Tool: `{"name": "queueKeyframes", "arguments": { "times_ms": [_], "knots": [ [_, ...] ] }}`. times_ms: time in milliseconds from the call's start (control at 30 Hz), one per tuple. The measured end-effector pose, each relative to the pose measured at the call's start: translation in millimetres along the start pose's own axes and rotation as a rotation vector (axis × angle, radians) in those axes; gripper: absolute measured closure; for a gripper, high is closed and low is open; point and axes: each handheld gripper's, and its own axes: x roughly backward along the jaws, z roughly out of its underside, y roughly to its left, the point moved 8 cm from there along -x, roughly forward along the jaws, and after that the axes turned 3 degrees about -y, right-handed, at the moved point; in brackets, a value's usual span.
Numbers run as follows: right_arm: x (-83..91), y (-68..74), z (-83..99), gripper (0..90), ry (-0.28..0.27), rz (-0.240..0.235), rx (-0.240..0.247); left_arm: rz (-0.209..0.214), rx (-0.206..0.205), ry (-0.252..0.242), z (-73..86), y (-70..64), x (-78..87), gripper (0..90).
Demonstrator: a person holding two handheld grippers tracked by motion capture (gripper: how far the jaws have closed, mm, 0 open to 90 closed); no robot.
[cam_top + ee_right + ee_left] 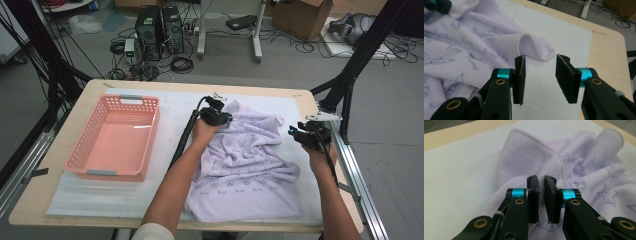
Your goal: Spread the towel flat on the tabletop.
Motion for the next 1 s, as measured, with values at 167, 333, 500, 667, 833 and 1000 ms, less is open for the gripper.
{"name": "queueKeyframes", "arguments": {
  "times_ms": [167, 333, 500, 667, 833, 1000],
  "knots": [
    [-5.1, 2.8, 1.1, 59.5, 0.009, -0.010, 0.001, -0.006, 0.055, -0.020, -2.2, 22.2, 15.6, 79.8],
    [-13.4, 8.2, 2.6, 59.3, 0.022, -0.032, -0.008, -0.044, 0.050, -0.022, -3.4, 29.4, 21.1, 84.1],
    [-20.5, 14.6, 5.0, 58.8, 0.040, -0.053, -0.004, -0.090, 0.013, 0.007, 0.8, 36.2, 21.8, 87.5],
    [-21.4, 13.2, 5.6, 58.8, 0.040, -0.054, -0.013, 0.051, 0.054, -0.030, -1.1, 18.0, 13.6, 54.4],
    [-19.9, 14.8, 5.0, 59.0, 0.040, -0.060, -0.002, 0.022, -0.043, -0.013, -0.1, 2.0, 1.1, 48.7],
    [-16.0, 15.5, 3.4, 58.9, 0.030, -0.073, -0.013, -0.136, -0.136, 0.058, 7.3, 11.5, -3.9, 68.5]
  ]
}}
